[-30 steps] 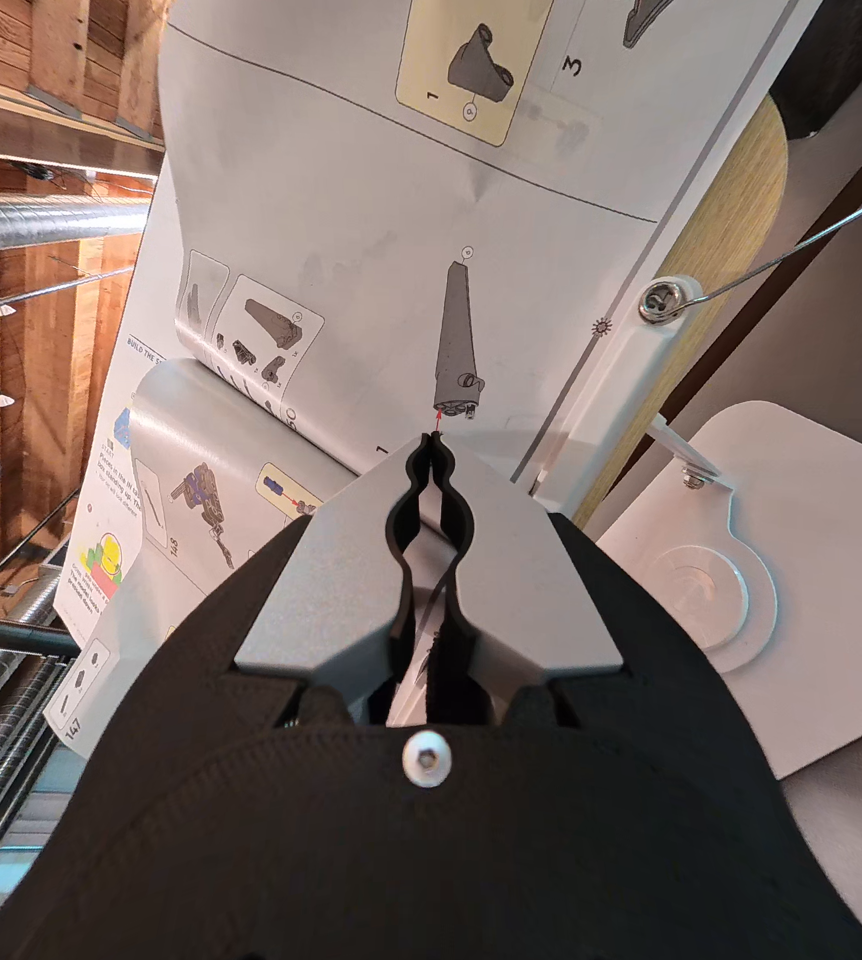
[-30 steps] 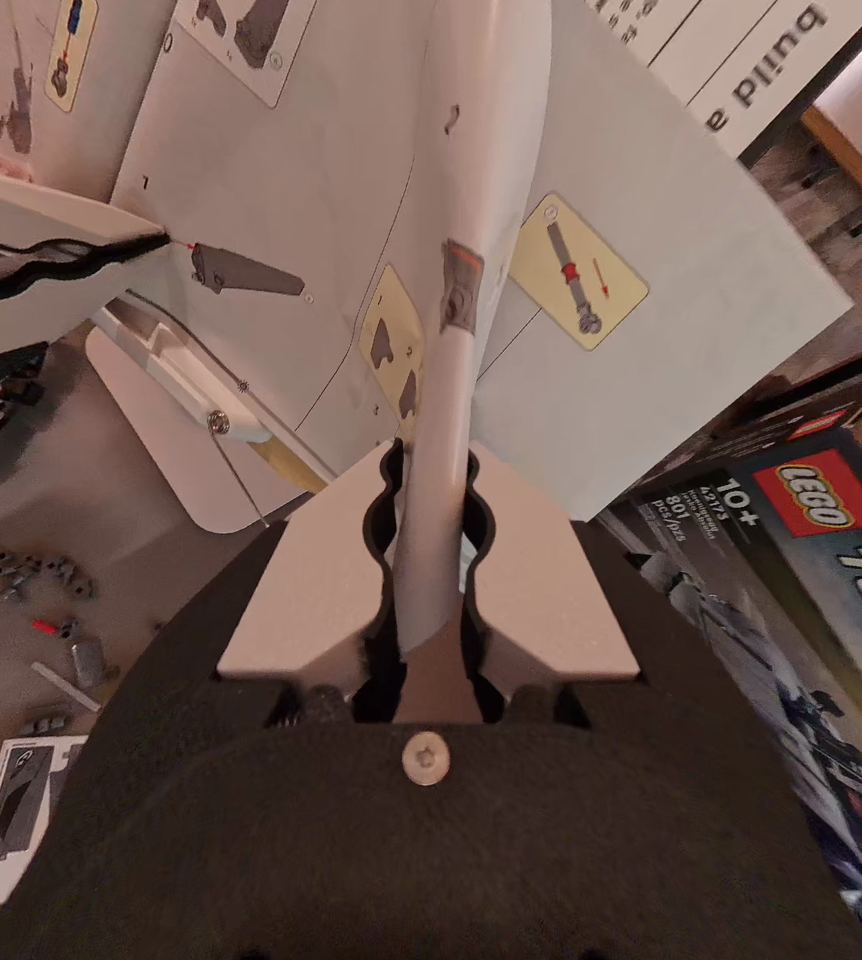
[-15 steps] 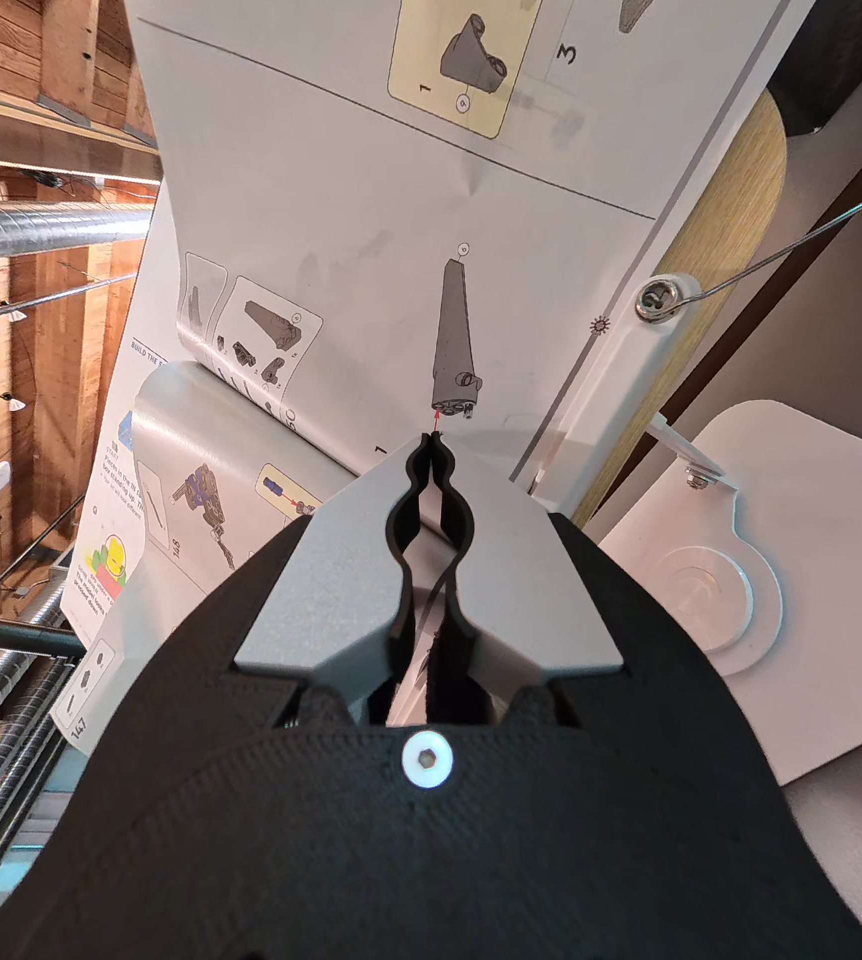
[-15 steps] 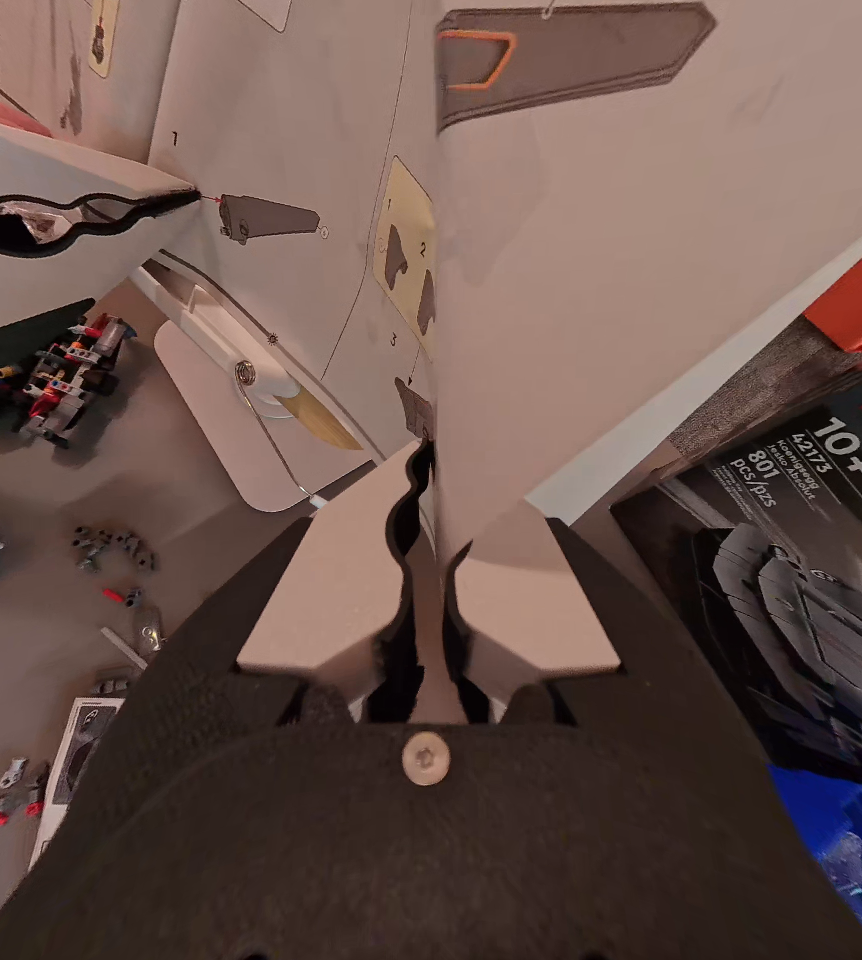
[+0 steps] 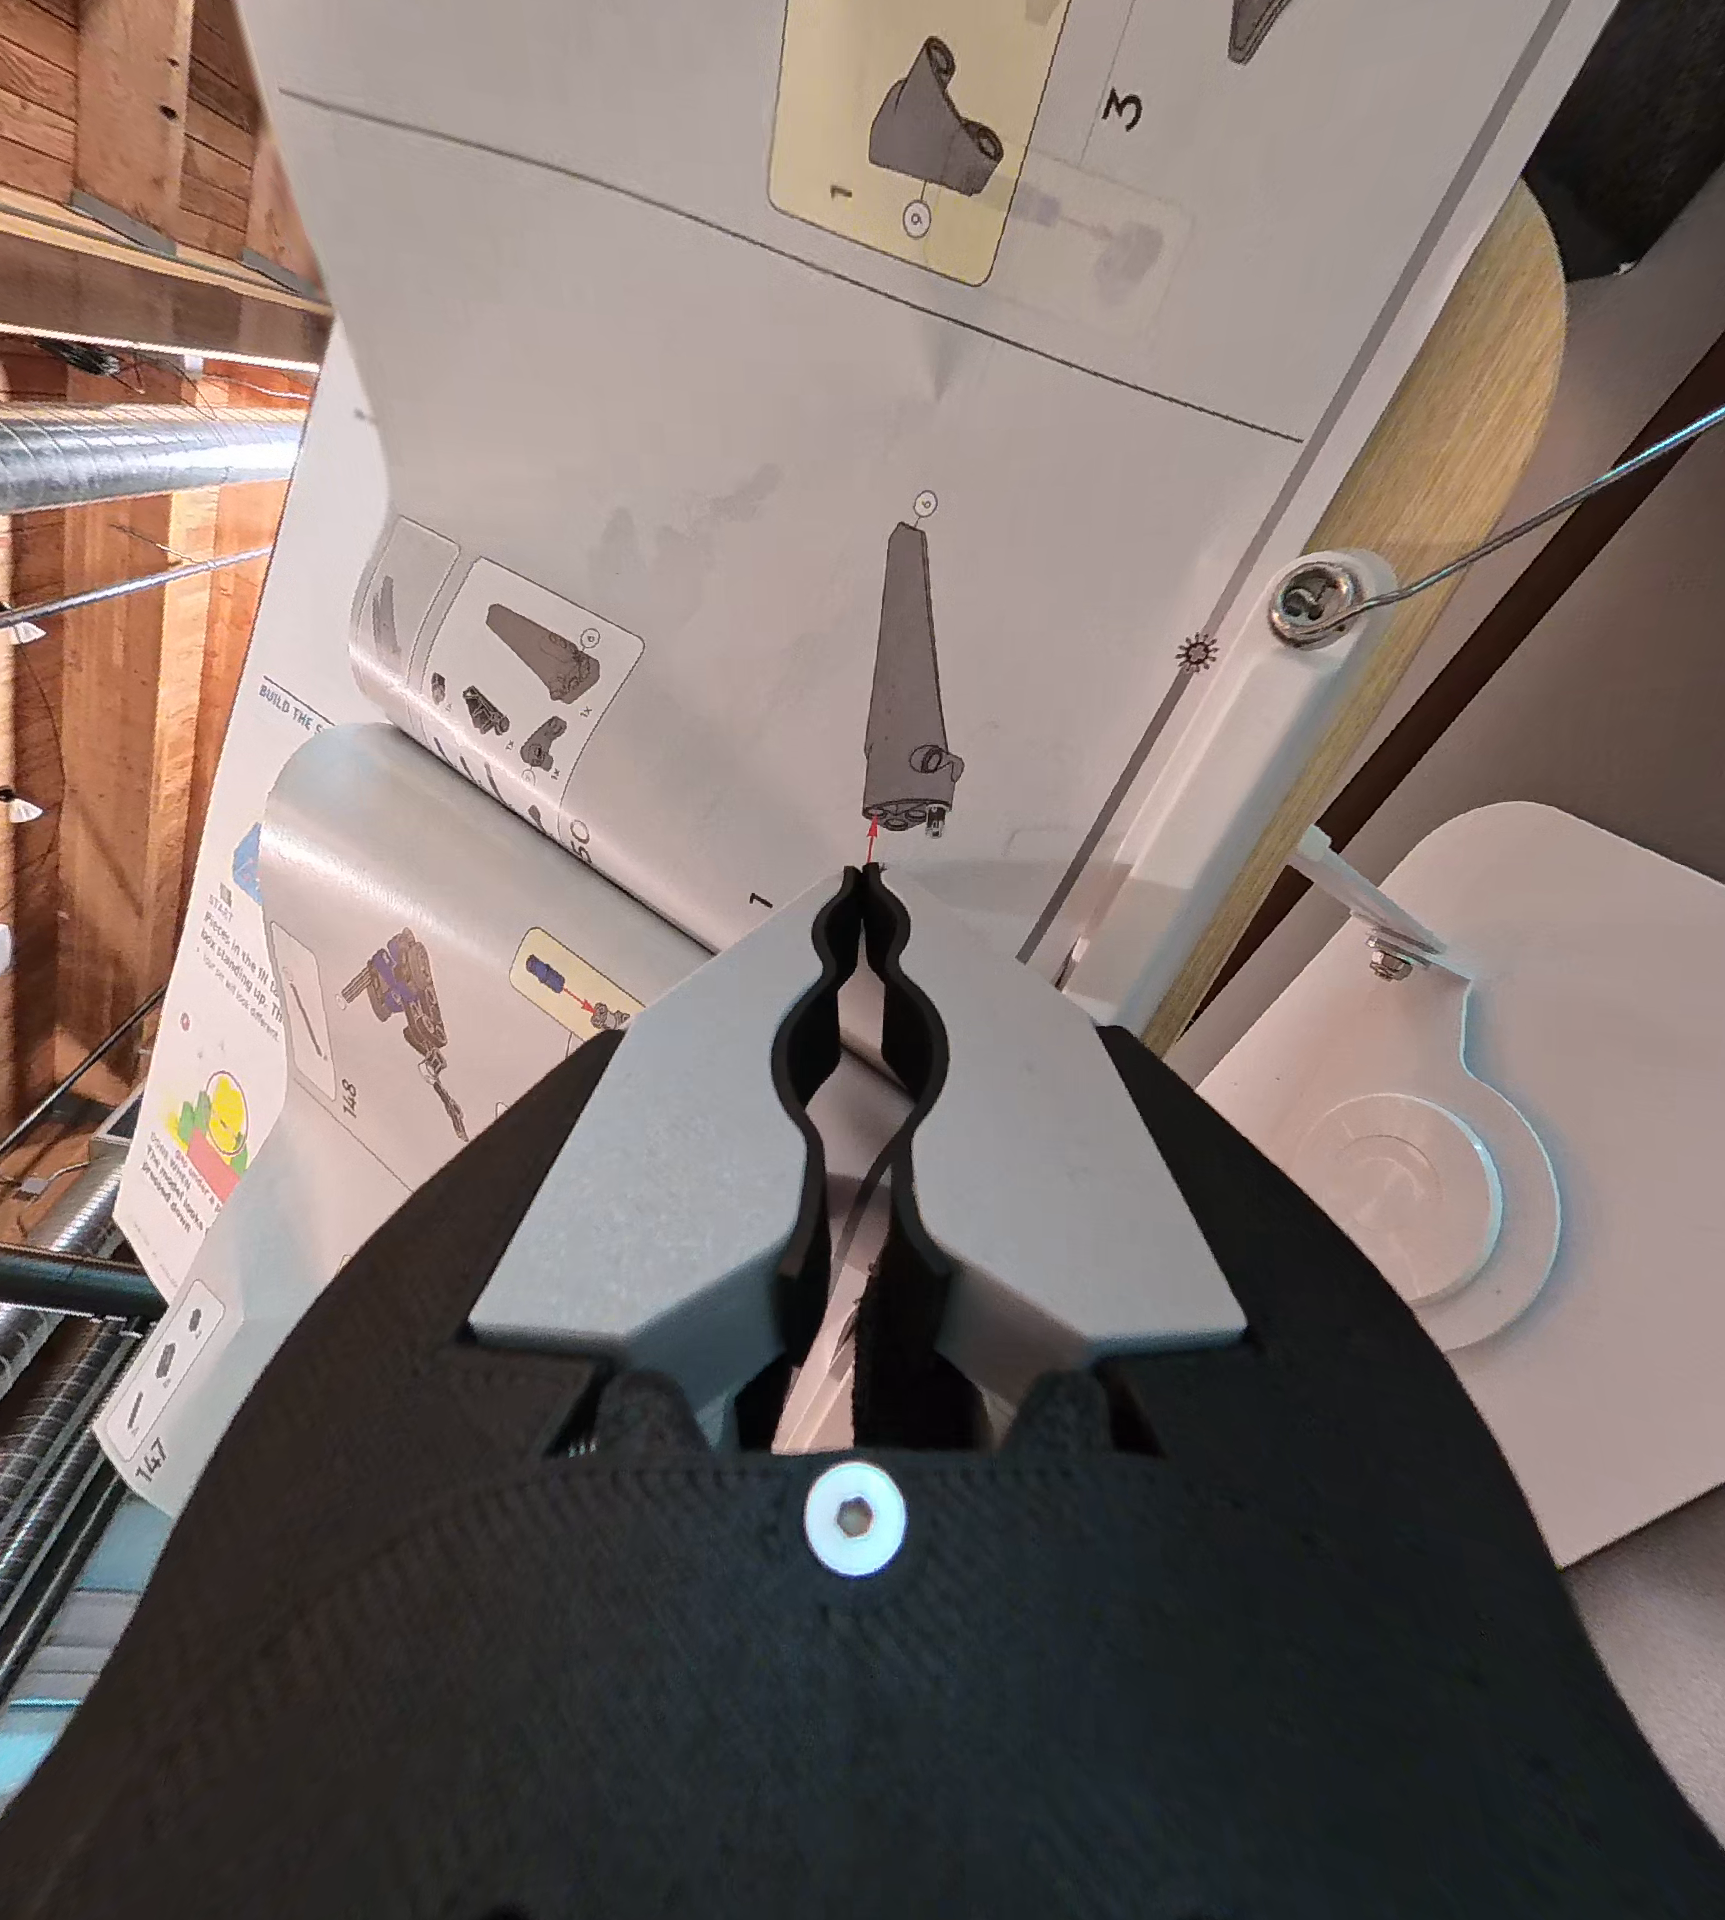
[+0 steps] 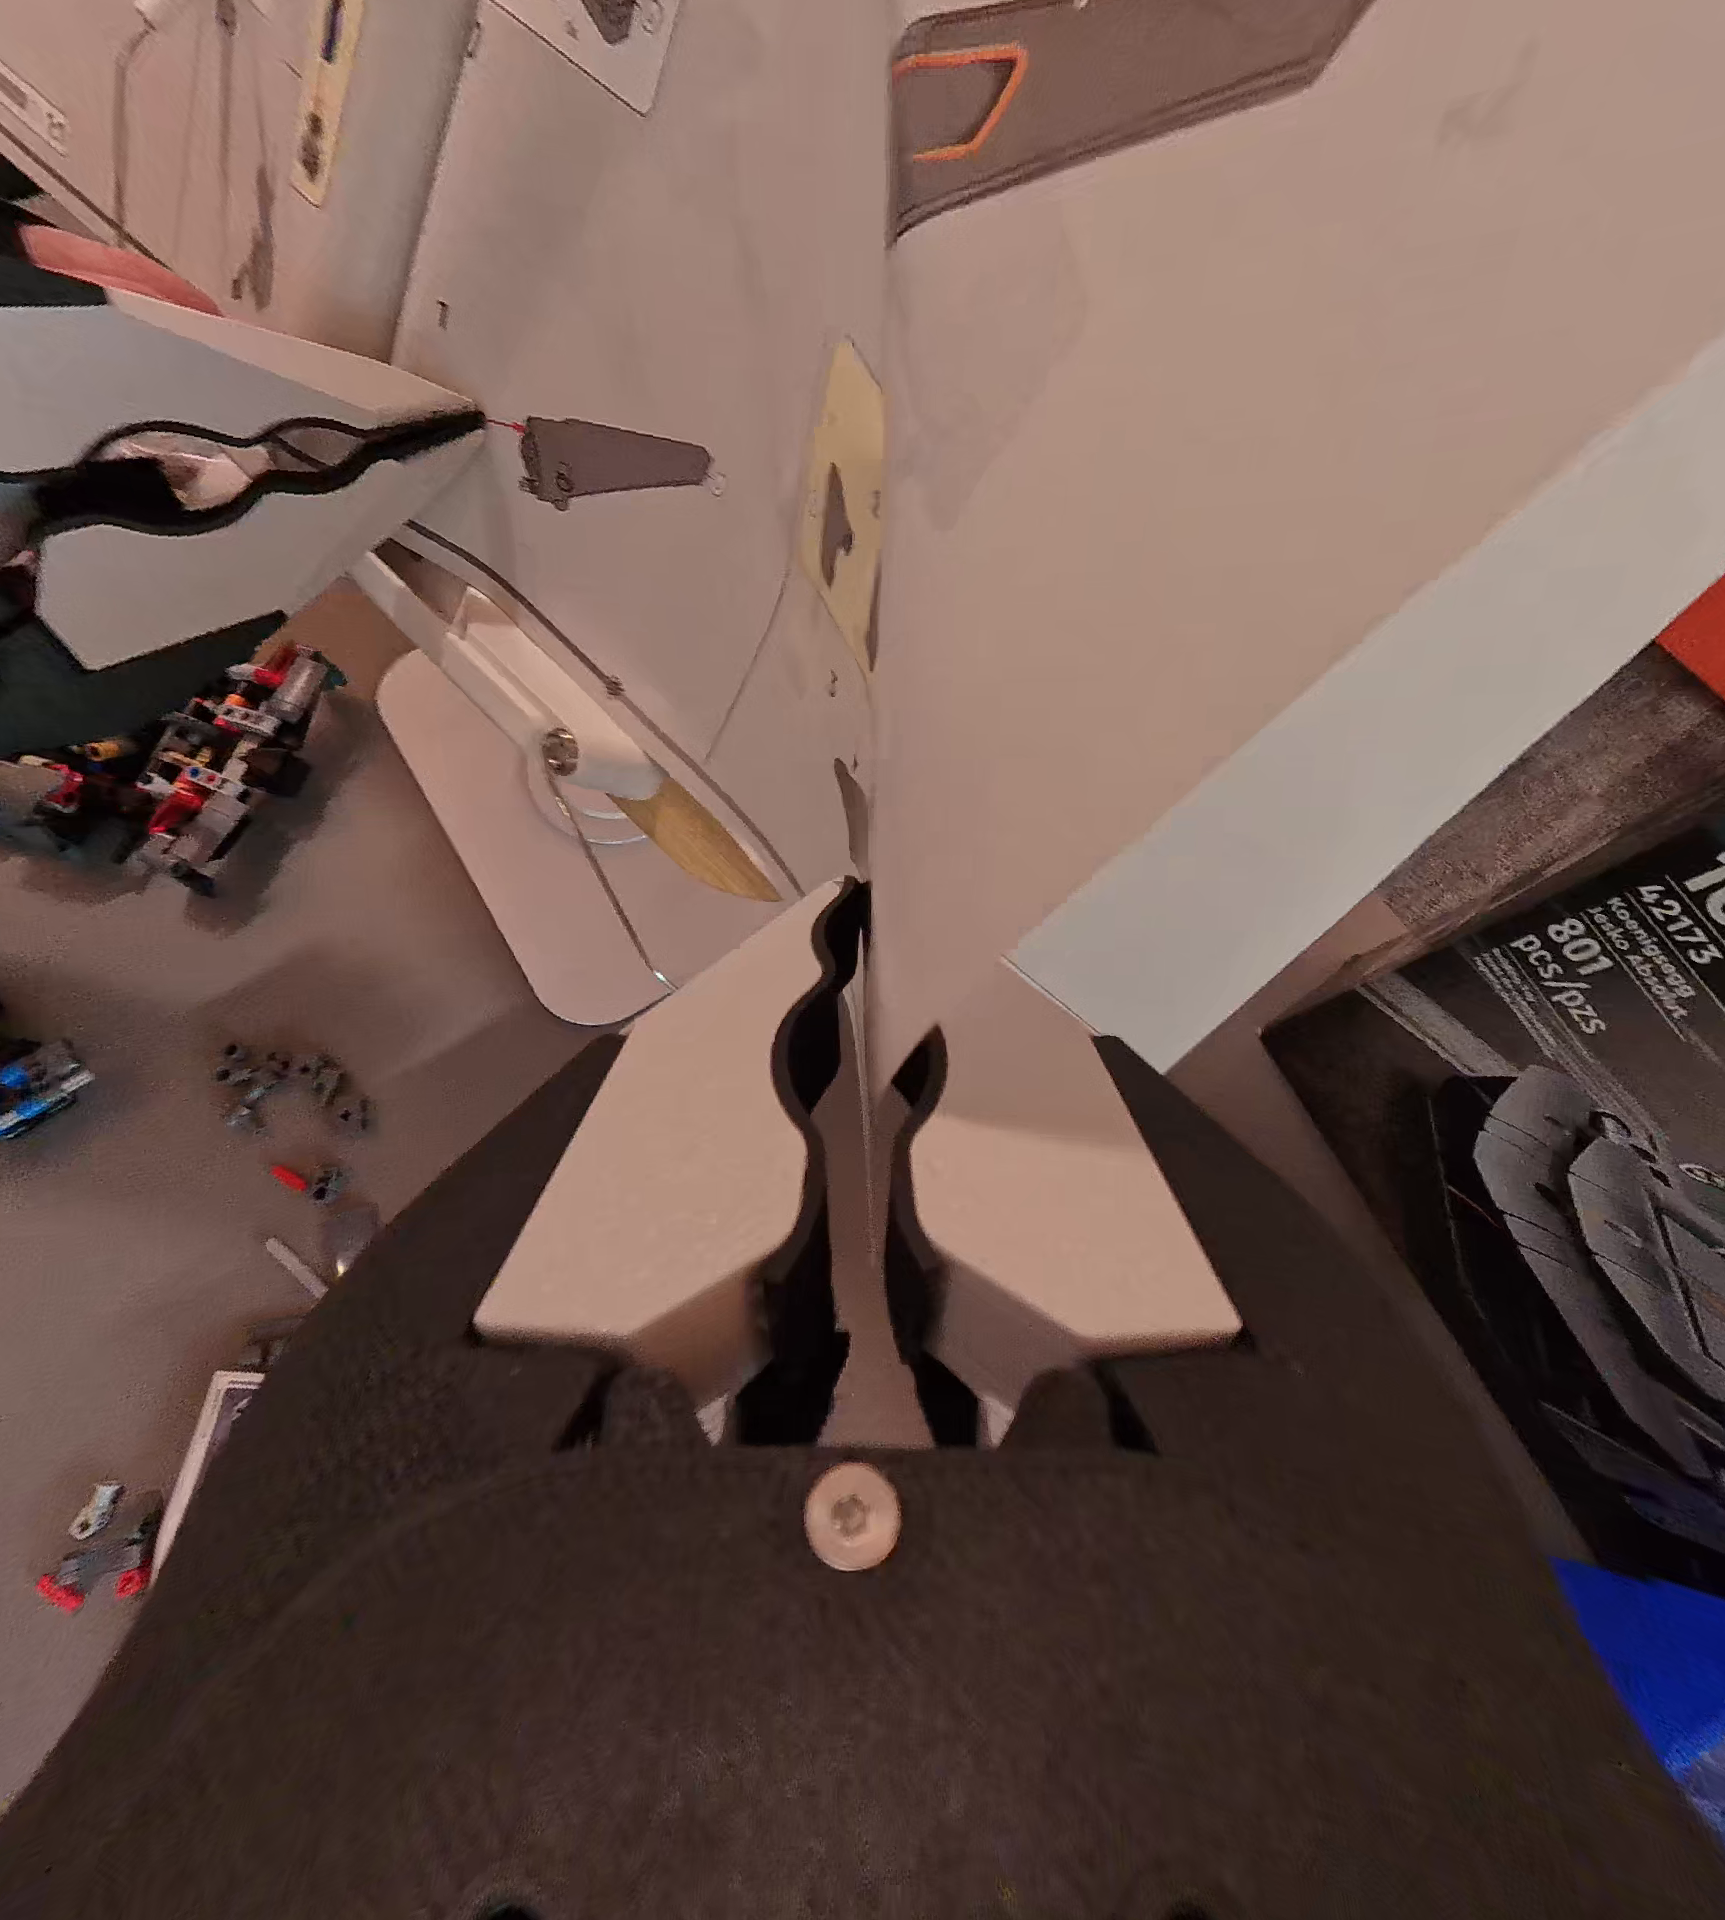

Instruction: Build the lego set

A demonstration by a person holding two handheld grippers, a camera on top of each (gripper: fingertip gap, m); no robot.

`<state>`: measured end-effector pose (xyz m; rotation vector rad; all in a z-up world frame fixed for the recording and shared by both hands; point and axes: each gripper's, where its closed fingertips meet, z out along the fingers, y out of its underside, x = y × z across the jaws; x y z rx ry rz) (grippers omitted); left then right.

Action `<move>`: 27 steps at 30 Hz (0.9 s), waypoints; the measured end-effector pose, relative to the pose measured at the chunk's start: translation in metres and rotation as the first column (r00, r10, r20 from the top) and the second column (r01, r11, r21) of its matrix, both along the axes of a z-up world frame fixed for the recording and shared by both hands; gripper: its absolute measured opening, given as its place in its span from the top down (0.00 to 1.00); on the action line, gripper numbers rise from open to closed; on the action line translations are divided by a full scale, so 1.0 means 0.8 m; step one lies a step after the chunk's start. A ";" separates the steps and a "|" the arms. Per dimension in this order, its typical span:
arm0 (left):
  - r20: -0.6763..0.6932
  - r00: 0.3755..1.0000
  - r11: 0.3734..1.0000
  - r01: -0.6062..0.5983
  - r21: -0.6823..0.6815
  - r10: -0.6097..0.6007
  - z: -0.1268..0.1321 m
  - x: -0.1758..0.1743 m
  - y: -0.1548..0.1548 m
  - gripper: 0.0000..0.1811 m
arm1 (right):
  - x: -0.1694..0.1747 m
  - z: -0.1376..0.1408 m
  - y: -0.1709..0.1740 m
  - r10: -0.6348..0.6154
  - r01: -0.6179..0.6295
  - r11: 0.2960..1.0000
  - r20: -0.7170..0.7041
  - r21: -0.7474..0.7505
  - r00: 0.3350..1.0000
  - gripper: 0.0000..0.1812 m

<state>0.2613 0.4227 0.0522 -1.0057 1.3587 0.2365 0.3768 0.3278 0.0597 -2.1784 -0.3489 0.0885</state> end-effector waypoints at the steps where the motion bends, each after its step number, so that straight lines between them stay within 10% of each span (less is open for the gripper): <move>1: 0.000 1.000 1.000 0.001 -0.002 -0.001 0.000 0.000 0.000 1.00 | -0.005 0.004 -0.001 0.015 -0.015 1.000 -0.022 0.011 1.000 1.00; 18: 0.008 0.998 0.994 0.061 -0.087 -0.061 0.003 -0.004 -0.007 1.00 | -0.106 0.105 0.002 0.218 -0.178 0.950 -0.136 0.256 0.967 1.00; 27: 0.046 0.979 0.910 0.203 -0.362 -0.200 0.009 -0.027 -0.013 0.77 | -0.172 0.156 0.042 0.254 -0.191 0.912 -0.135 0.364 0.958 1.00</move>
